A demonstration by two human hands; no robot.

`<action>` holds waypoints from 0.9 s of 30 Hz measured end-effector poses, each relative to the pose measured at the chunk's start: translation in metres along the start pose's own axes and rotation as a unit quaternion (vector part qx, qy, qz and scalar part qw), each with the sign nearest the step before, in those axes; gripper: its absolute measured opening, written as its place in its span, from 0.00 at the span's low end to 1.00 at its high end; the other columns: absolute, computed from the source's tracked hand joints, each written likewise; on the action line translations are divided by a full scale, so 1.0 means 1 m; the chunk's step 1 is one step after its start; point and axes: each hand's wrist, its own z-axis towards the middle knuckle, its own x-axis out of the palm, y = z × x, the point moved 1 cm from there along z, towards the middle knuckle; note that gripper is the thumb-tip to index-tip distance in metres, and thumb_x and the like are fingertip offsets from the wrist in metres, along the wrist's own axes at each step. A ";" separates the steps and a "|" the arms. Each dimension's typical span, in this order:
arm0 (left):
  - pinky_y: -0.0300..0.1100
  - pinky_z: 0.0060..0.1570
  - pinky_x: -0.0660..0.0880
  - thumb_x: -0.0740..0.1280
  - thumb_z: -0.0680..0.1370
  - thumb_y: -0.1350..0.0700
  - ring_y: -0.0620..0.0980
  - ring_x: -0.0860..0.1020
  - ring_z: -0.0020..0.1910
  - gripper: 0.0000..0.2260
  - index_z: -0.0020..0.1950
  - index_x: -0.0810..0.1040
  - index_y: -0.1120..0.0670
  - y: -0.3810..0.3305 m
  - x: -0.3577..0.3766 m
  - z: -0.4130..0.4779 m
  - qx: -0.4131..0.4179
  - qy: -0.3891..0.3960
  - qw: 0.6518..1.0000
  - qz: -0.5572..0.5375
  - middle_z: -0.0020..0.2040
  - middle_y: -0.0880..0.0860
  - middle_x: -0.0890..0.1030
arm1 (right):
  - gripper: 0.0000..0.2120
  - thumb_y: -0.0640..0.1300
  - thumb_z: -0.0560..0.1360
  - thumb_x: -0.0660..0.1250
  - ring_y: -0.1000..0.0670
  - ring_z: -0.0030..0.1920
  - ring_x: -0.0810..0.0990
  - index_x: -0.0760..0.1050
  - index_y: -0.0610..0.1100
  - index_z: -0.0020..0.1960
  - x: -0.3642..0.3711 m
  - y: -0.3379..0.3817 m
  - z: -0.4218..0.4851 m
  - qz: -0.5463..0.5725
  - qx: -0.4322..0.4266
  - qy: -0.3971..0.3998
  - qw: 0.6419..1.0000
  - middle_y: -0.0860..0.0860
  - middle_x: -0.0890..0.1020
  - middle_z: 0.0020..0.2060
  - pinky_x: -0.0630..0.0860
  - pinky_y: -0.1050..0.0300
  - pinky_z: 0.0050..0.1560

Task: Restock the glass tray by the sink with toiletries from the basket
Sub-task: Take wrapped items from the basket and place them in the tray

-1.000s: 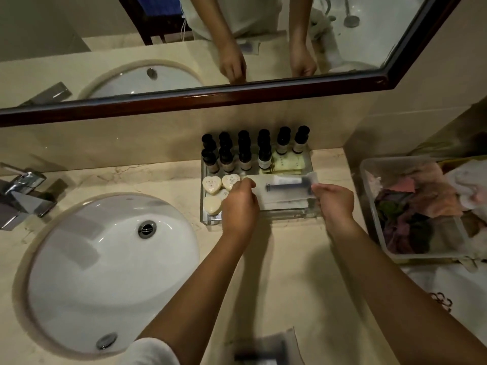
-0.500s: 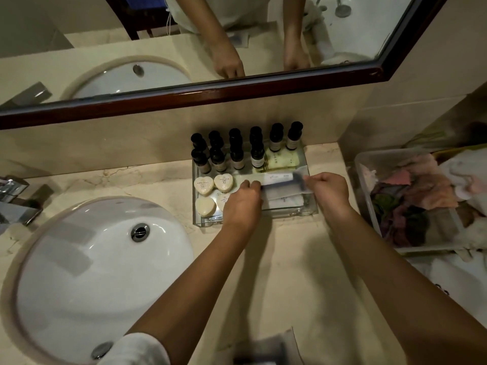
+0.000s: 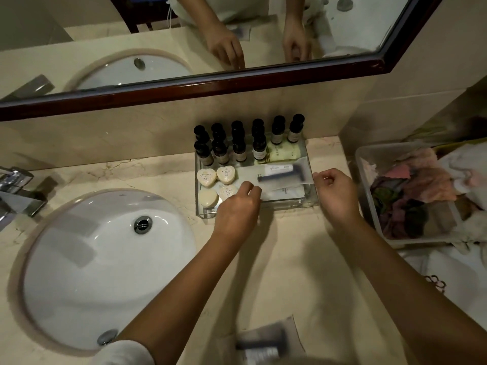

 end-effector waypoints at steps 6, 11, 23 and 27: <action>0.37 0.20 0.66 0.76 0.67 0.57 0.53 0.78 0.30 0.07 0.42 0.81 0.55 0.011 0.000 -0.066 0.026 -0.054 0.998 0.012 0.37 0.51 0.80 | 0.09 0.45 0.78 0.61 0.48 0.43 0.77 0.77 0.42 0.52 -0.011 -0.030 -0.069 -0.189 -0.132 0.073 0.970 0.48 0.78 0.46 0.71 0.57 0.41; 0.42 0.31 0.76 0.72 0.68 0.53 0.54 0.80 0.39 0.07 0.43 0.82 0.54 0.019 0.016 -0.129 0.096 0.065 0.993 0.031 0.40 0.51 0.82 | 0.04 0.40 0.68 0.73 0.49 0.30 0.79 0.82 0.42 0.43 -0.013 -0.063 -0.136 -0.373 -0.315 0.112 0.865 0.49 0.82 0.34 0.74 0.60 0.27; 0.40 0.44 0.69 0.65 0.69 0.36 0.49 0.70 0.53 0.26 0.61 0.66 0.49 -0.008 0.036 -0.221 -0.035 0.308 0.951 0.001 0.56 0.48 0.70 | 0.25 0.53 0.79 0.56 0.50 0.65 0.68 0.56 0.50 0.74 -0.015 -0.096 -0.217 -0.387 -0.215 0.340 0.830 0.53 0.67 0.68 0.67 0.56 0.62; 0.40 0.43 0.66 0.65 0.71 0.44 0.50 0.69 0.55 0.24 0.63 0.65 0.50 -0.008 0.048 -0.229 -0.037 0.299 0.953 0.024 0.59 0.50 0.69 | 0.35 0.54 0.73 0.65 0.49 0.64 0.66 0.54 0.48 0.75 -0.002 -0.104 -0.222 -0.418 -0.275 0.358 0.788 0.51 0.65 0.67 0.65 0.58 0.62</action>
